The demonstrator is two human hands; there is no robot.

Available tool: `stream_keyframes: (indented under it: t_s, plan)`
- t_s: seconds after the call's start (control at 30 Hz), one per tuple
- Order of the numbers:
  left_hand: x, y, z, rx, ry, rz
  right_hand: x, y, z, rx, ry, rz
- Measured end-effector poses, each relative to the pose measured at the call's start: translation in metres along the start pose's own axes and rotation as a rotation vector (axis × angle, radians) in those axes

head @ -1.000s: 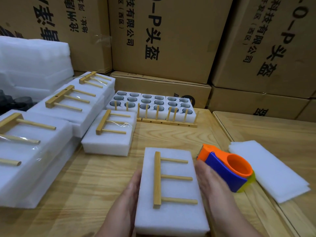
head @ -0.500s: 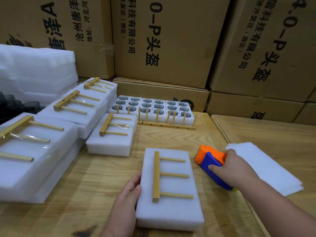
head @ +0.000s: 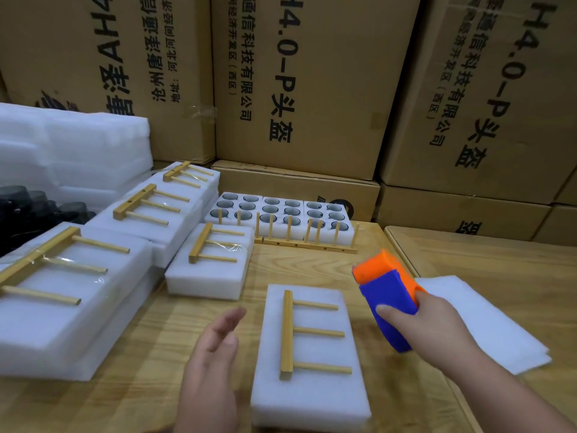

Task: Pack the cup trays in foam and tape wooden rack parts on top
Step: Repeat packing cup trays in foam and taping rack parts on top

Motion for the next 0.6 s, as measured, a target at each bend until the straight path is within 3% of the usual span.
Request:
stream_keyframes:
  t_s: [0.1,0.2,0.3,0.43,0.6]
  plan:
    - [-0.019,0.032,0.032,0.141,-0.185,0.148,-0.015,-0.047,-0.011,0.510,0.045,-0.085]
    - [-0.024,0.038,0.069,0.291,-0.418,0.040,-0.029,-0.095,-0.002,1.086,-0.078,-0.115]
    - [-0.024,0.037,0.090,0.314,-0.582,-0.081,-0.044,-0.125,0.012,1.460,-0.191,-0.059]
    - [-0.017,0.031,0.084,0.298,-0.556,-0.104,-0.057,-0.130,0.027,1.578,-0.176,0.029]
    - [-0.021,0.020,0.075,0.376,-0.602,-0.128,-0.065,-0.122,0.036,1.479,-0.257,0.013]
Point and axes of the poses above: each hand's wrist, its own x-axis towards the middle knuckle, its own z-axis out of the palm, y = z × x, the point moved 7 cm from there along x, towards the middle knuckle, and after that the axes turned 13 degrees about -z, right-handed, at the moved point
